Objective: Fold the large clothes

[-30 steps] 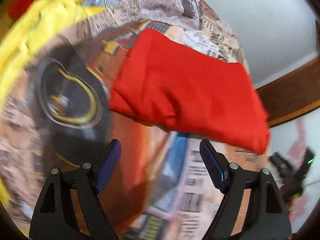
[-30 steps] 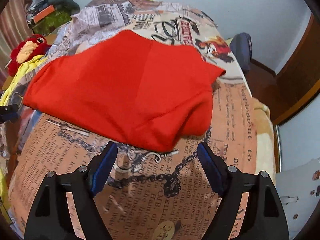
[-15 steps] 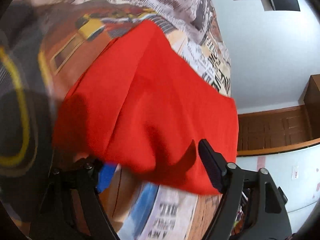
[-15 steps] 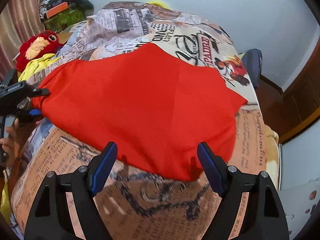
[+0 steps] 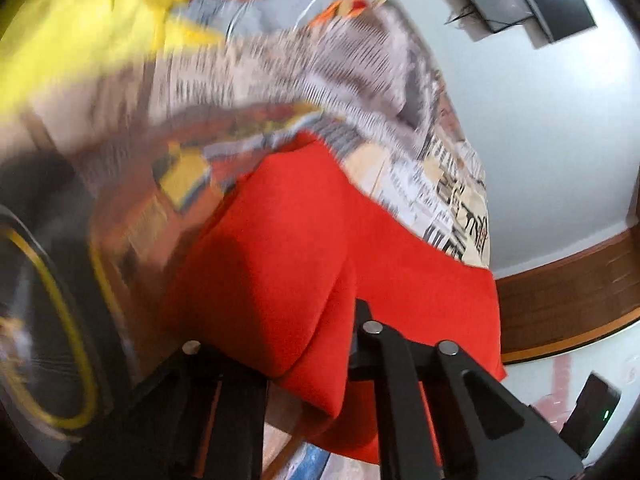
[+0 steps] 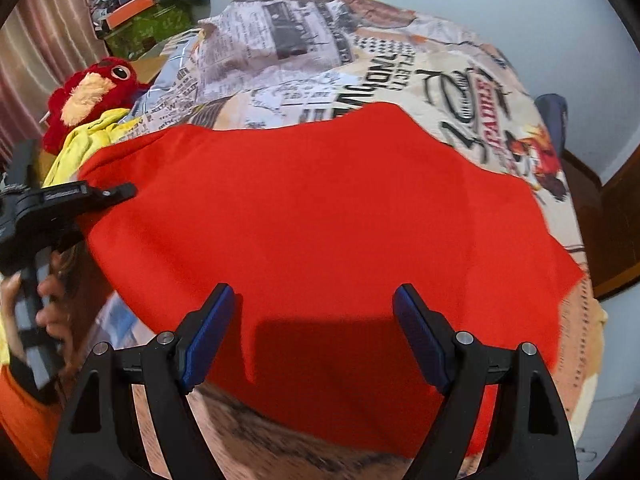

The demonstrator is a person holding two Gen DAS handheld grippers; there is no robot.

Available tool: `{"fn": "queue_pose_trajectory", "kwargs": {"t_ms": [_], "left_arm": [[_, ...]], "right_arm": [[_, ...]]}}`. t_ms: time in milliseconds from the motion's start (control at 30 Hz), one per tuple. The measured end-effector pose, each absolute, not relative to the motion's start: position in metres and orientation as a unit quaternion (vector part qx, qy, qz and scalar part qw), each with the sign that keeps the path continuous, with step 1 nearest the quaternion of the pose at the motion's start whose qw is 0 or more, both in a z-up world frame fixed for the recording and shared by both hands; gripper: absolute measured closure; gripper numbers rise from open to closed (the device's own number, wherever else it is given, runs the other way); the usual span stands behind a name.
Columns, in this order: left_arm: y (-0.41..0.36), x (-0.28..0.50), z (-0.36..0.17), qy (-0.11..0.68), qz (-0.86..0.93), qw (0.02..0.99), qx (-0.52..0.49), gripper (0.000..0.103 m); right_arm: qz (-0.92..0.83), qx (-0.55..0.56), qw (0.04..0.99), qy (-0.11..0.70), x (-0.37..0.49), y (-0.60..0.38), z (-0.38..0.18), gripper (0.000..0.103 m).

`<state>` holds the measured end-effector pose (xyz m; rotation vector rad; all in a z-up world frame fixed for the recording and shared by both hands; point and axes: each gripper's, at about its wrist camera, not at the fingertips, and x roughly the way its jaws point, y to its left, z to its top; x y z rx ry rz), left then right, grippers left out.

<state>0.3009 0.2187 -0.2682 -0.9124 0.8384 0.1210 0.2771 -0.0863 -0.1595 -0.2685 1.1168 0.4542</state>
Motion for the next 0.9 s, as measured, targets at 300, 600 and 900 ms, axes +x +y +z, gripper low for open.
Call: {"fn": "queue_pose_trajectory", "kwargs": {"t_ms": [300,600,900], "left_arm": [[0.21,0.271,-0.161,0.31,0.082,0.894,-0.312,0.097],[0.151,0.29,-0.108,0.301,0.038,0.922,-0.241,0.097],[0.005,0.343,-0.089,0.343,-0.096,0.918,-0.172,0.097]], "right_arm": [[0.255,-0.11,0.795,0.539,0.269,-0.038,-0.177,0.023],[0.261,-0.088,0.805,0.525,0.25,-0.072,-0.148,0.023],[0.155,-0.112,0.851,0.49,0.227,-0.193,-0.127,0.023]]}}
